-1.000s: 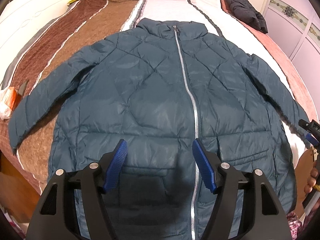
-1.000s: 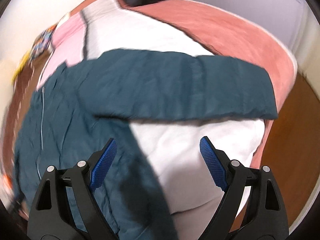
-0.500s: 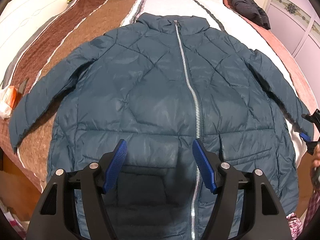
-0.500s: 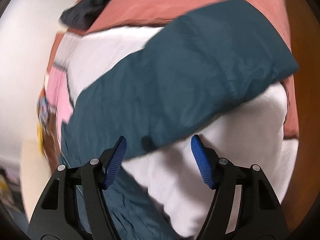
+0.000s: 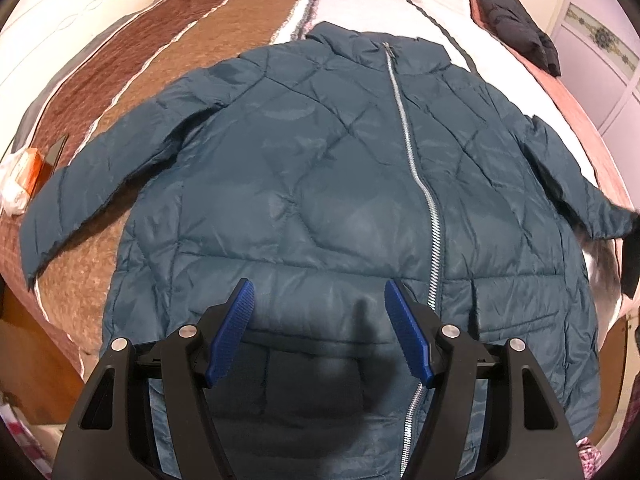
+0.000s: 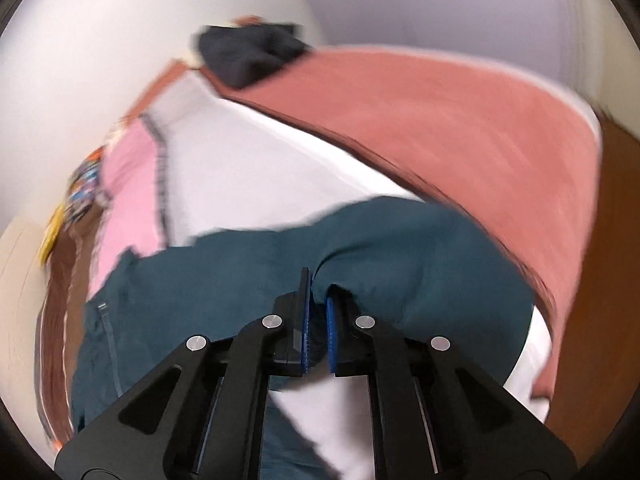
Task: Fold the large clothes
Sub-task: 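Carry the sleeve across the jacket body with the right tool and release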
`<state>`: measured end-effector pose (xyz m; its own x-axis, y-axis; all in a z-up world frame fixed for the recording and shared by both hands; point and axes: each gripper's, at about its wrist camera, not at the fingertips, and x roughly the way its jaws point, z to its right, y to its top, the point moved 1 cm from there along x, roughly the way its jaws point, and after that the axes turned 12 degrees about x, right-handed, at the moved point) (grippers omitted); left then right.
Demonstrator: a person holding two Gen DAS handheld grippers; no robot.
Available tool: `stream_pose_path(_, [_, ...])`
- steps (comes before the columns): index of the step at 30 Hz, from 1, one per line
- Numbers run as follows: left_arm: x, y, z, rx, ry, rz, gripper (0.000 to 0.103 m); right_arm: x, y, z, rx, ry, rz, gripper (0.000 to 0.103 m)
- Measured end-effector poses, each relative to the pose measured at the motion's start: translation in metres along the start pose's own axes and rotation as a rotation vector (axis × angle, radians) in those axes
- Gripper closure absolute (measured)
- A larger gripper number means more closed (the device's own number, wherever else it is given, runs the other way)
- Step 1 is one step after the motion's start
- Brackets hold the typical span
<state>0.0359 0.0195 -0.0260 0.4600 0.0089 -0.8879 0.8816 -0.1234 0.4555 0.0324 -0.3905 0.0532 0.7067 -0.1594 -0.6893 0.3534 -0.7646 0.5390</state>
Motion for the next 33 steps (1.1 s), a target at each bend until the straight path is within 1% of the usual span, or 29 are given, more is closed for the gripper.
stream_pose_path(4, [-0.002,-0.003,-0.019,-0.053,0.001,0.020,0.036,-0.016,-0.009,-0.071,-0.166,0.132,0.014,0.096])
stream_pose_path(6, [-0.002,-0.005,-0.028,-0.073,0.005,0.027,0.036,-0.023,-0.025,-0.114,-0.263,0.199,0.004,0.096])
stream_pose_path(8, [-0.003,-0.007,-0.039,-0.099,0.012,0.034,0.036,-0.024,-0.041,-0.151,-0.353,0.245,-0.002,0.096])
stream_pose_path(12, [-0.004,-0.011,-0.060,-0.140,0.030,0.050,0.036,-0.019,-0.099,-0.220,-0.567,0.315,-0.031,0.096])
stream_pose_path(13, [-0.004,-0.012,-0.065,-0.150,0.036,0.055,0.036,-0.016,-0.111,-0.231,-0.601,0.326,-0.040,0.096])
stream_pose_path(15, [-0.003,-0.014,-0.073,-0.167,0.040,0.056,0.036,-0.006,-0.147,-0.258,-0.686,0.348,-0.078,0.096])
stream_pose_path(18, [0.000,-0.018,-0.085,-0.198,0.035,0.053,0.036,0.010,-0.192,-0.284,-0.775,0.361,-0.128,0.096])
stream_pose_path(20, [0.002,-0.021,-0.090,-0.205,0.033,0.053,0.036,0.028,-0.215,-0.303,-0.812,0.347,-0.160,0.096])
stream_pose_path(22, [0.003,-0.023,-0.091,-0.202,0.032,0.054,0.036,0.048,-0.240,-0.310,-0.832,0.324,-0.222,0.096])
stream_pose_path(24, [0.005,-0.024,-0.093,-0.202,0.025,0.052,0.036,0.073,-0.267,-0.315,-0.862,0.296,-0.283,0.088])
stream_pose_path(25, [0.006,-0.025,-0.094,-0.204,0.020,0.050,0.036,0.076,-0.279,-0.315,-0.891,0.285,-0.317,0.079])
stream_pose_path(26, [0.007,-0.025,-0.094,-0.205,0.017,0.048,0.036,0.086,-0.295,-0.314,-0.943,0.271,-0.399,0.058])
stream_pose_path(27, [0.008,-0.025,-0.094,-0.203,0.014,0.047,0.036,0.093,-0.302,-0.313,-0.964,0.258,-0.444,0.053])
stream_pose_path(28, [0.007,-0.024,-0.094,-0.199,0.012,0.050,0.036,0.096,-0.306,-0.308,-0.970,0.248,-0.468,0.053])
stream_pose_path(29, [0.007,-0.024,-0.094,-0.193,0.012,0.053,0.036,0.095,-0.306,-0.302,-0.963,0.260,-0.474,0.053])
stream_pose_path(31, [0.006,-0.021,-0.093,-0.178,0.012,0.065,0.036,0.088,-0.297,-0.292,-0.933,0.301,-0.500,0.049])
stream_pose_path(33, [0.006,-0.016,-0.091,-0.164,0.014,0.077,0.036,0.078,-0.279,-0.277,-0.865,0.351,-0.552,0.045])
